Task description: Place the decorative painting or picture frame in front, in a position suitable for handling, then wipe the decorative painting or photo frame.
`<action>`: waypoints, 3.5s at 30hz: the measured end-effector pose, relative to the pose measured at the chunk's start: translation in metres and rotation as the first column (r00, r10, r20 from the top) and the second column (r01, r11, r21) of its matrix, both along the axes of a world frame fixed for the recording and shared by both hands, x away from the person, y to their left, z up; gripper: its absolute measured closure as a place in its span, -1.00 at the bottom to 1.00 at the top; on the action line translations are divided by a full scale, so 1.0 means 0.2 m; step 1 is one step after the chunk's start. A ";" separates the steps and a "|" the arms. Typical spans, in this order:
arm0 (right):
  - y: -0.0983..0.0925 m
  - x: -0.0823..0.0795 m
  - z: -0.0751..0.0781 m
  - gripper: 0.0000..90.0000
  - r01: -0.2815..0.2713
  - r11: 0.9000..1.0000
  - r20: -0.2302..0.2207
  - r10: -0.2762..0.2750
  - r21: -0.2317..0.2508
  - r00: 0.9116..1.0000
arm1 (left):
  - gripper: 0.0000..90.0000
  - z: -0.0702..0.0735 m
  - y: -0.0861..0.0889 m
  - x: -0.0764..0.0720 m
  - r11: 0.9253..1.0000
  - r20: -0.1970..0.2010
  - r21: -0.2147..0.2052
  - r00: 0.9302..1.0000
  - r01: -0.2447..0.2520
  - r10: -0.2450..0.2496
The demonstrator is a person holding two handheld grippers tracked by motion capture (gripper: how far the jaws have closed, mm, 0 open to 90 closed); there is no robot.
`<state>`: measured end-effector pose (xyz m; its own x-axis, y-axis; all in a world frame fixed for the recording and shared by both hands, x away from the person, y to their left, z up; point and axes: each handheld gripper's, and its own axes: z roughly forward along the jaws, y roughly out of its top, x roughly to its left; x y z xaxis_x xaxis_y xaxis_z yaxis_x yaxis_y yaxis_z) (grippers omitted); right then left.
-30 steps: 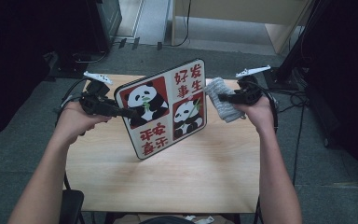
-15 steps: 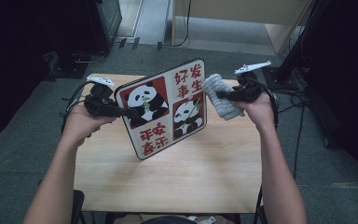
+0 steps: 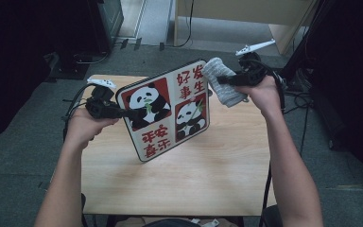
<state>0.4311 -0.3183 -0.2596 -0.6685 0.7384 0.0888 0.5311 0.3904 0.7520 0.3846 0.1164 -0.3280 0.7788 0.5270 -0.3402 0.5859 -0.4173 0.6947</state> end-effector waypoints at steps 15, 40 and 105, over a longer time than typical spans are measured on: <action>0.18 0.05 0.29 0.53 -0.022 0.999 0.110 0.026 -0.043 0.994 | 0.77 -0.01 0.01 0.01 0.999 0.015 -0.010 0.999 0.038 -0.038; 0.20 0.10 0.12 0.56 -0.073 0.997 0.003 0.073 -0.019 0.997 | 0.77 -0.03 0.04 0.03 0.997 0.023 -0.044 0.998 0.061 -0.060; 0.12 -0.06 -0.40 0.54 -0.066 0.997 0.000 0.066 0.046 0.998 | 0.76 -0.04 0.06 0.02 0.994 0.030 -0.060 0.996 0.086 -0.085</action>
<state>0.4188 -0.2938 -0.3404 -0.7158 0.6875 0.1226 0.5060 0.3897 0.7695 0.3882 0.1283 -0.3354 0.8296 0.4368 -0.3477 0.5301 -0.4209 0.7361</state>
